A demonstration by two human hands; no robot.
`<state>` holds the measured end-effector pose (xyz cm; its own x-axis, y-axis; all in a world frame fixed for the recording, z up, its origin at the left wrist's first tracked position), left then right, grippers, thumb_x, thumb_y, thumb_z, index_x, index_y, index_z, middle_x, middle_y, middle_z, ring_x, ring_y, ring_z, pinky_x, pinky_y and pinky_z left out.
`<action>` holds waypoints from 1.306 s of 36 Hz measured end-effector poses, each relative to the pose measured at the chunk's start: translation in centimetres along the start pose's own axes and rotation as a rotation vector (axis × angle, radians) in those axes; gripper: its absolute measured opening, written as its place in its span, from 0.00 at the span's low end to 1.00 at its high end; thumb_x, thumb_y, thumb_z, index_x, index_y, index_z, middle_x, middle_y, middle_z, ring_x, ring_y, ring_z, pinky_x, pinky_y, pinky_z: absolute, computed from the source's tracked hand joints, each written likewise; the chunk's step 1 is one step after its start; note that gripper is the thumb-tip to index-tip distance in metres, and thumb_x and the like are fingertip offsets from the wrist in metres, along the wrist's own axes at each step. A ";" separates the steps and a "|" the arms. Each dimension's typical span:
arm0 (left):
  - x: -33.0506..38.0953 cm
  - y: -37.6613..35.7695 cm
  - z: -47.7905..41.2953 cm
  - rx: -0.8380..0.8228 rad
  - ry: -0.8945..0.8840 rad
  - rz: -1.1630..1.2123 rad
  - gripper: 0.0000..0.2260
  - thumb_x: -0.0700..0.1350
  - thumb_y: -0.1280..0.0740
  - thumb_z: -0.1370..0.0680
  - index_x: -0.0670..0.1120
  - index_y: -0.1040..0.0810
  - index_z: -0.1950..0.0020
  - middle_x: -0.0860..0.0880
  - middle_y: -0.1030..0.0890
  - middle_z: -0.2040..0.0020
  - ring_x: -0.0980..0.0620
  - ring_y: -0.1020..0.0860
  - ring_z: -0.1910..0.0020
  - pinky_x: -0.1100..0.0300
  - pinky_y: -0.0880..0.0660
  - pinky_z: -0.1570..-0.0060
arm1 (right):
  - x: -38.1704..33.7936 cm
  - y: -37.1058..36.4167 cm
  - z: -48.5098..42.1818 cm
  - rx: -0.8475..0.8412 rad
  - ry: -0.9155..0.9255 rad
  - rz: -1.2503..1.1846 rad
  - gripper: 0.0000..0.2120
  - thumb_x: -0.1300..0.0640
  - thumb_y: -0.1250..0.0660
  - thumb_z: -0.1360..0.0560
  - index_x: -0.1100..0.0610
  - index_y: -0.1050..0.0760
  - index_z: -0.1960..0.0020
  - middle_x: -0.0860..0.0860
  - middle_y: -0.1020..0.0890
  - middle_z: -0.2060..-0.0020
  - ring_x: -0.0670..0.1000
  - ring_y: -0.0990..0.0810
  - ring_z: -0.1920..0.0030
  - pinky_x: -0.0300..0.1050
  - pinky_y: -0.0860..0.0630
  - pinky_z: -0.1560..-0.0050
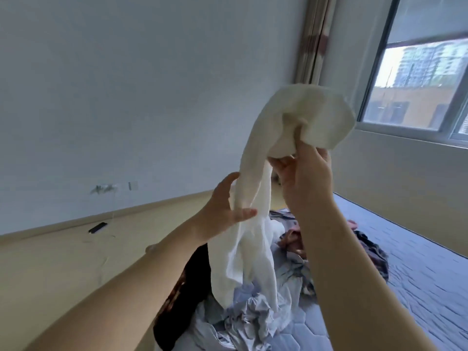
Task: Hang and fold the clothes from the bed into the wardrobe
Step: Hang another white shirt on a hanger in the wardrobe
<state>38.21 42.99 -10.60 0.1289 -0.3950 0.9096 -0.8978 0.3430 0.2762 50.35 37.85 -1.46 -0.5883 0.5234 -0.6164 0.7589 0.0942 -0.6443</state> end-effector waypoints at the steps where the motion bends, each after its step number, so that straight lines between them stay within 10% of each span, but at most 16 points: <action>1: -0.7 -0.1 0.1 0.021 0.056 -0.053 0.28 0.46 0.28 0.28 0.51 0.35 0.31 0.49 0.27 0.35 0.48 0.28 0.36 0.51 0.29 0.38 | -0.7 -0.8 -0.1 -0.045 0.029 -0.029 0.11 0.66 0.42 0.22 0.52 0.26 0.53 0.48 0.17 0.64 0.50 0.18 0.59 0.51 0.21 0.50; 8: -2.8 1.4 2.0 0.339 0.397 0.113 0.09 0.43 0.40 0.21 0.46 0.23 0.57 0.47 0.22 0.65 0.49 0.22 0.68 0.62 0.28 0.71 | 1.8 2.0 0.0 0.011 -0.113 0.259 0.06 0.58 0.40 0.20 0.47 0.30 0.51 0.43 0.21 0.58 0.48 0.22 0.55 0.43 0.27 0.53; 13: -2.1 0.9 2.4 0.293 0.433 0.312 0.09 0.38 0.40 0.21 0.43 0.23 0.60 0.44 0.22 0.64 0.48 0.24 0.67 0.60 0.29 0.66 | 7.8 6.9 3.3 -0.010 -0.439 0.564 0.30 0.53 0.32 0.27 0.41 0.43 0.31 0.42 0.29 0.35 0.51 0.30 0.35 0.50 0.35 0.44; 17: -0.1 1.5 1.9 0.296 0.475 0.580 0.10 0.40 0.42 0.20 0.40 0.24 0.58 0.44 0.21 0.63 0.50 0.22 0.67 0.63 0.23 0.72 | 11.0 7.6 6.6 -0.223 -0.614 0.675 0.47 0.50 0.21 0.41 0.46 0.41 0.28 0.50 0.27 0.35 0.52 0.27 0.37 0.48 0.31 0.41; 23: 2.6 2.8 1.5 0.261 0.317 0.593 0.09 0.41 0.40 0.20 0.41 0.23 0.56 0.45 0.22 0.64 0.51 0.22 0.68 0.61 0.24 0.68 | 11.0 8.4 6.1 -0.214 -0.415 1.170 0.01 0.60 0.33 0.27 0.55 0.23 0.57 0.49 0.20 0.62 0.51 0.22 0.58 0.45 0.24 0.57; 24: 2.8 2.9 1.6 0.251 0.285 0.595 0.09 0.41 0.41 0.20 0.41 0.23 0.54 0.45 0.22 0.63 0.51 0.22 0.67 0.62 0.23 0.67 | 10.8 8.1 5.8 -0.184 -0.380 1.199 0.06 0.61 0.36 0.26 0.56 0.24 0.62 0.49 0.22 0.66 0.50 0.25 0.61 0.44 0.28 0.61; 29: 3.6 3.4 1.9 0.179 0.099 0.576 0.06 0.41 0.41 0.20 0.43 0.26 0.46 0.46 0.22 0.59 0.53 0.21 0.62 0.61 0.22 0.61 | 10.2 6.8 5.0 0.006 -0.337 0.945 0.10 0.59 0.38 0.24 0.59 0.25 0.64 0.51 0.26 0.68 0.49 0.30 0.65 0.42 0.34 0.64; 33: 2.4 4.2 2.4 0.115 0.019 0.085 0.21 0.50 0.33 0.24 0.44 0.31 0.34 0.50 0.25 0.43 0.53 0.25 0.45 0.58 0.27 0.44 | 8.2 5.0 3.7 0.137 -0.300 0.628 0.12 0.63 0.40 0.24 0.56 0.27 0.66 0.51 0.29 0.70 0.46 0.31 0.70 0.36 0.34 0.71; 37: 0.0 4.9 3.3 0.064 0.115 -0.150 0.30 0.47 0.25 0.31 0.55 0.38 0.35 0.62 0.29 0.47 0.69 0.26 0.55 0.76 0.28 0.64 | 5.7 3.4 2.1 0.218 -0.285 0.356 0.10 0.62 0.39 0.22 0.56 0.24 0.62 0.51 0.22 0.70 0.49 0.24 0.68 0.40 0.26 0.66; 42: -2.0 7.2 3.8 0.196 0.298 -0.403 0.11 0.44 0.31 0.25 0.47 0.26 0.44 0.48 0.21 0.49 0.49 0.22 0.54 0.55 0.25 0.53 | 4.2 2.9 1.0 0.226 -0.288 0.168 0.07 0.58 0.37 0.22 0.54 0.23 0.58 0.50 0.18 0.70 0.48 0.19 0.69 0.43 0.22 0.61; 47: 0.4 8.6 3.0 0.381 0.312 0.003 0.05 0.39 0.36 0.23 0.41 0.23 0.49 0.40 0.20 0.52 0.45 0.22 0.56 0.55 0.24 0.56 | 5.2 3.9 1.1 0.225 -0.326 0.178 0.06 0.62 0.38 0.22 0.56 0.25 0.56 0.51 0.20 0.65 0.49 0.22 0.64 0.43 0.24 0.59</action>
<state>29.33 43.24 -8.77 0.1941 -0.1004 0.9758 -0.9810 -0.0149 0.1936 49.95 40.06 -7.67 -0.5381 0.2167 -0.8145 0.7983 -0.1790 -0.5750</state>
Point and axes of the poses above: each hand's wrist, its own z-axis away from the middle knuckle, its own y-axis out of the back of the hand, x = y × z, the point moved 6 cm from there along -z, towards the middle knuckle
